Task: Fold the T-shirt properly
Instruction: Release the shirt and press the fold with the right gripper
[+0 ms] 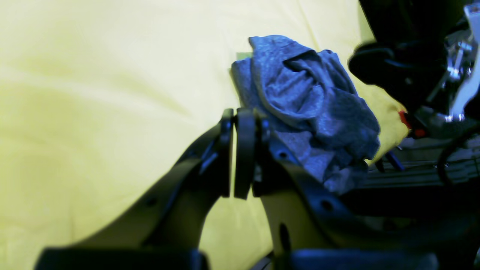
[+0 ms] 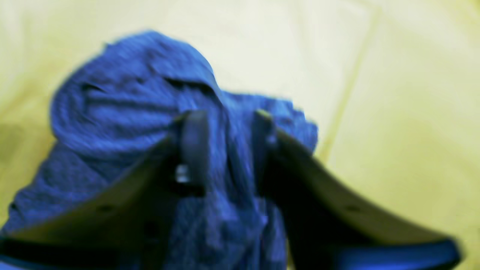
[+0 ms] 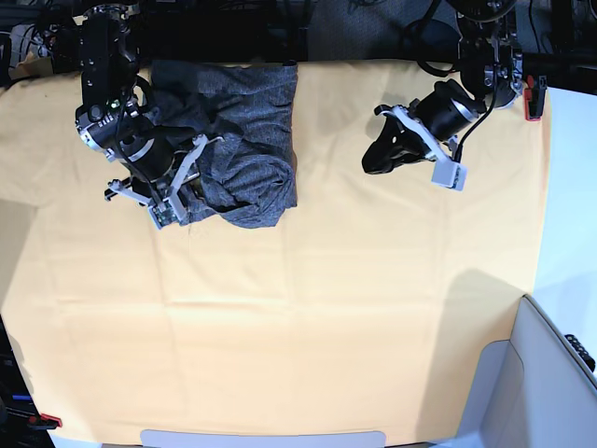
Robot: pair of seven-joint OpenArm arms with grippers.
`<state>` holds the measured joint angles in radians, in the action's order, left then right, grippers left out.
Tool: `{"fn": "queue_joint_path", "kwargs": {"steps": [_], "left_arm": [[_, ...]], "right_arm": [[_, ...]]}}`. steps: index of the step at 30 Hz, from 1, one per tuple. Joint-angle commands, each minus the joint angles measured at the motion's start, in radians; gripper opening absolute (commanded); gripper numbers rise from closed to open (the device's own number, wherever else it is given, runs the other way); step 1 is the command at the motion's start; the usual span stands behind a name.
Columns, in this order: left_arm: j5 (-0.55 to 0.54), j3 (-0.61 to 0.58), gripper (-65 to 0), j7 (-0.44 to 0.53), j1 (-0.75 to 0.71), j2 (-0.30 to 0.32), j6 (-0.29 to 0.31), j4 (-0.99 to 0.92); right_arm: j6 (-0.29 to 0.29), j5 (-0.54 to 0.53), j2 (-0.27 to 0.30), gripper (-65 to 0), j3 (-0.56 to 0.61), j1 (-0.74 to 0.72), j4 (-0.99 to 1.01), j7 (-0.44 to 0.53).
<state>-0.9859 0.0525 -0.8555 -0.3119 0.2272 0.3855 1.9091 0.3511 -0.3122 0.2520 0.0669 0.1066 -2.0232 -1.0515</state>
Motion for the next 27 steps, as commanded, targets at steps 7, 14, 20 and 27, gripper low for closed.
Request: {"fn": "queue_joint_path", "kwargs": {"steps": [7,14,20,27], "left_arm": [[-0.020,0.004,-64.6,0.023,0.004,0.007,0.010,0.016],[-0.020,0.002,-64.6,0.023,0.004,0.007,0.010,0.011],[-0.020,-0.003,-64.6,0.023,0.006,0.007,0.010,0.008],[-0.020,0.004,-64.6,0.023,0.006,0.007,0.010,0.008]], "right_arm": [[-0.140,-0.011,0.062,-65.0,0.001,0.077,-0.017,0.021],[-0.257,-0.011,0.102,-65.0,0.006,0.107,-0.015,0.024],[-0.260,-0.014,0.063,-65.0,0.011,0.120,-0.015,0.021],[-0.257,-0.017,0.082,-65.0,0.268,0.117,-0.017,0.020]]}}
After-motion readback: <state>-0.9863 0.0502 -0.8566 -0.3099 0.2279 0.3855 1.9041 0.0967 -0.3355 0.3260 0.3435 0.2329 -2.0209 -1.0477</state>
